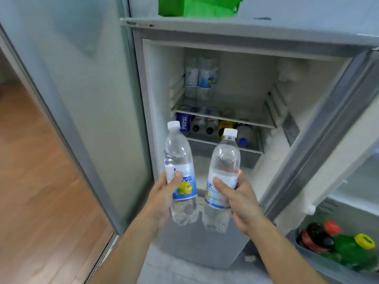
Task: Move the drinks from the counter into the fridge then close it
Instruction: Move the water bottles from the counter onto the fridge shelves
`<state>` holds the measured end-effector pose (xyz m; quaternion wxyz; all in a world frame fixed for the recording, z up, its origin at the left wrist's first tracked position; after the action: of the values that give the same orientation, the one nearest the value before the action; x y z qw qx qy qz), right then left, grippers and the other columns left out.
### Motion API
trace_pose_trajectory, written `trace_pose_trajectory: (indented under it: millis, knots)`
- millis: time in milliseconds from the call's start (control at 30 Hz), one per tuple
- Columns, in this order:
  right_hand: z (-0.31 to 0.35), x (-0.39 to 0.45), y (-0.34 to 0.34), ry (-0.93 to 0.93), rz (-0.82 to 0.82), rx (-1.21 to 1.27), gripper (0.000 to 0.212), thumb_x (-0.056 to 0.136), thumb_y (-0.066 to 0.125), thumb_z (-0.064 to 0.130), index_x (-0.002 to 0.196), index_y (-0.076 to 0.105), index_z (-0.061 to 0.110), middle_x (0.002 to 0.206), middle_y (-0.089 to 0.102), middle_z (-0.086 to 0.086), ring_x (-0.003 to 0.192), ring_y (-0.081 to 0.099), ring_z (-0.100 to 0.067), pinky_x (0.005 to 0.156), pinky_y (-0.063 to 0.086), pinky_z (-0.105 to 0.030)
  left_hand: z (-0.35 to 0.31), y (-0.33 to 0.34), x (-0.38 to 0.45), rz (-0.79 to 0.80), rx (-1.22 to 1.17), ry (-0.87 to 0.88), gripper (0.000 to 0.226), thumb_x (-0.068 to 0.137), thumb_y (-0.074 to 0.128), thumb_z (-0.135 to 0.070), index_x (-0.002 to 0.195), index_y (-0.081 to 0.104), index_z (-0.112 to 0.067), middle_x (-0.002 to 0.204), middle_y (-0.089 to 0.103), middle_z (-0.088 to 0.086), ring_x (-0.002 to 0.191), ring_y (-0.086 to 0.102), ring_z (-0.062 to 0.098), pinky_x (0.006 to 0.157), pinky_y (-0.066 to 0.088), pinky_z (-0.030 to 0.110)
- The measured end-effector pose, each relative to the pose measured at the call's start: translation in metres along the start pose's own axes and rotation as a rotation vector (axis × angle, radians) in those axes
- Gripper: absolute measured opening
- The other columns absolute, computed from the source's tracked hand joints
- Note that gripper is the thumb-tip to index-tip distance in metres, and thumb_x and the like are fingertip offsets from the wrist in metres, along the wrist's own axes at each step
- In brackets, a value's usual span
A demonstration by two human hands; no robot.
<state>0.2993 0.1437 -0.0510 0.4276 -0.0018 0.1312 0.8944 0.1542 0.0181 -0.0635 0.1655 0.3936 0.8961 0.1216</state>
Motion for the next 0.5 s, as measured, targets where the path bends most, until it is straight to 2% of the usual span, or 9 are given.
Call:
trace_pose_trajectory:
  millis: [100, 200, 333, 400, 433, 500]
  knots:
    - [0.025, 0.039, -0.004, -0.118, -0.057, -0.057, 0.039, 0.075, 0.085, 0.023, 0.105, 0.062, 0.033, 0.099, 0.075, 0.006, 0.092, 0.073, -0.012, 0.073, 0.059, -0.028, -0.022, 0.017, 0.046, 0.05, 0.115, 0.11, 0.044, 0.077, 0.074, -0.04, 0.117, 0.063, -0.025, 0.111, 0.074, 0.005, 0.098, 0.073, 0.023, 0.08, 0.059, 0.038]
    - [0.046, 0.084, -0.006, -0.206, -0.12, -0.045, 0.04, 0.078, 0.083, 0.016, 0.11, 0.059, 0.025, 0.098, 0.075, 0.006, 0.09, 0.072, -0.01, 0.078, 0.059, -0.03, -0.044, 0.035, 0.092, -0.005, 0.231, 0.196, 0.024, 0.089, 0.071, -0.026, 0.11, 0.06, -0.027, 0.097, 0.076, -0.004, 0.088, 0.073, 0.013, 0.066, 0.056, 0.021]
    - [0.073, 0.146, -0.001, -0.299, -0.177, -0.007, 0.039, 0.079, 0.082, 0.012, 0.107, 0.059, 0.024, 0.093, 0.076, 0.011, 0.087, 0.073, -0.007, 0.071, 0.057, -0.021, -0.078, 0.057, 0.147, -0.102, 0.327, 0.311, 0.022, 0.088, 0.073, -0.019, 0.101, 0.059, -0.029, 0.089, 0.071, -0.009, 0.069, 0.067, -0.006, 0.057, 0.05, 0.01]
    - [0.085, 0.177, 0.004, -0.324, -0.192, 0.0, 0.041, 0.079, 0.082, 0.012, 0.11, 0.059, 0.024, 0.096, 0.075, 0.01, 0.09, 0.073, -0.008, 0.074, 0.058, -0.023, -0.095, 0.066, 0.172, -0.155, 0.358, 0.378, 0.021, 0.086, 0.075, -0.019, 0.095, 0.058, -0.027, 0.085, 0.068, -0.01, 0.064, 0.064, -0.007, 0.058, 0.051, 0.012]
    - [0.09, 0.191, 0.007, -0.335, -0.2, 0.003, 0.043, 0.078, 0.083, 0.012, 0.113, 0.059, 0.022, 0.1, 0.075, 0.008, 0.093, 0.073, -0.01, 0.076, 0.058, -0.025, -0.102, 0.071, 0.184, -0.177, 0.357, 0.398, 0.021, 0.085, 0.075, -0.019, 0.095, 0.058, -0.026, 0.085, 0.068, -0.008, 0.068, 0.066, -0.003, 0.063, 0.055, 0.018]
    - [0.098, 0.22, 0.013, -0.344, -0.204, -0.004, 0.046, 0.078, 0.084, 0.014, 0.115, 0.059, 0.022, 0.106, 0.073, 0.004, 0.096, 0.072, -0.012, 0.079, 0.058, -0.027, -0.116, 0.081, 0.209, -0.19, 0.345, 0.407, 0.026, 0.085, 0.075, -0.021, 0.106, 0.06, -0.021, 0.097, 0.071, 0.001, 0.086, 0.07, 0.015, 0.079, 0.06, 0.038]
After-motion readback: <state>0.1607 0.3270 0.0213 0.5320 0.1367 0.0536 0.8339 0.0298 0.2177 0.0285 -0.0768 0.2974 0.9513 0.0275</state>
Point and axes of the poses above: each hand's wrist, its own x-axis towards the middle knuckle, its own y-axis out of the palm, z = x × y, the point moved 2 cm from there along x, towards the middle knuckle
